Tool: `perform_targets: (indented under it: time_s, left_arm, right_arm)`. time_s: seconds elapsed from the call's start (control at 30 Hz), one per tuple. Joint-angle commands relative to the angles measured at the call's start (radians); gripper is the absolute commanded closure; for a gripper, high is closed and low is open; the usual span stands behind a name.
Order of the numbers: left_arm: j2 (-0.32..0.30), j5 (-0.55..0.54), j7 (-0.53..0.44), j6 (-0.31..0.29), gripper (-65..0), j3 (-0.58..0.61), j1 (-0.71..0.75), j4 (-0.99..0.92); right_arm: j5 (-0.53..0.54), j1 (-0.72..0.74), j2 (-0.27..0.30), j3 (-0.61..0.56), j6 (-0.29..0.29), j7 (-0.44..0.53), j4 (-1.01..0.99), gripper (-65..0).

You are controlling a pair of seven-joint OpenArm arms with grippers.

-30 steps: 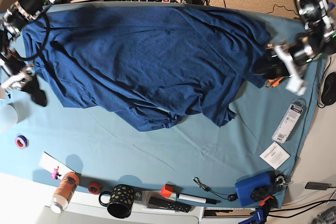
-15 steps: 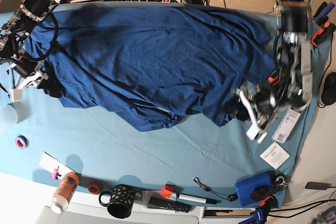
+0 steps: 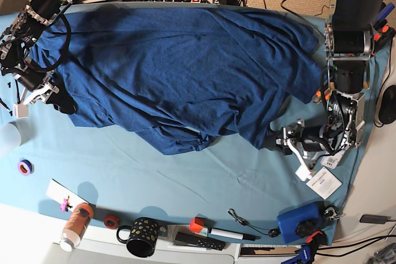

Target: Layout the t-shirt on the table in an organized manner, then fold the t-shirt properly

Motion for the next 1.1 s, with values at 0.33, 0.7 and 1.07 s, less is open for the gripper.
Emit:
perform_targets:
  time_s: [0.33,0.7,1.07]
  left_arm:
    - [-0.032,-0.01,0.097,-0.009,-30.9,-0.001,-0.035,0.011]
    - [-0.037,-0.141,0.23,-0.072,-30.9,-0.001,0.004,0.011]
    - [0.033,-0.076,0.167,-0.075,-30.9,-0.001,0.039,0.011]
  right_arm:
    - [0.028,0.016,0.023,0.003,0.001,0.017,0.014,-22.0]
    - [0.028,0.016,0.023,0.003,0.001,0.017,0.014,-22.0]
    - [0.028,0.016,0.023,0.003,0.001,0.017,0.014,-22.0]
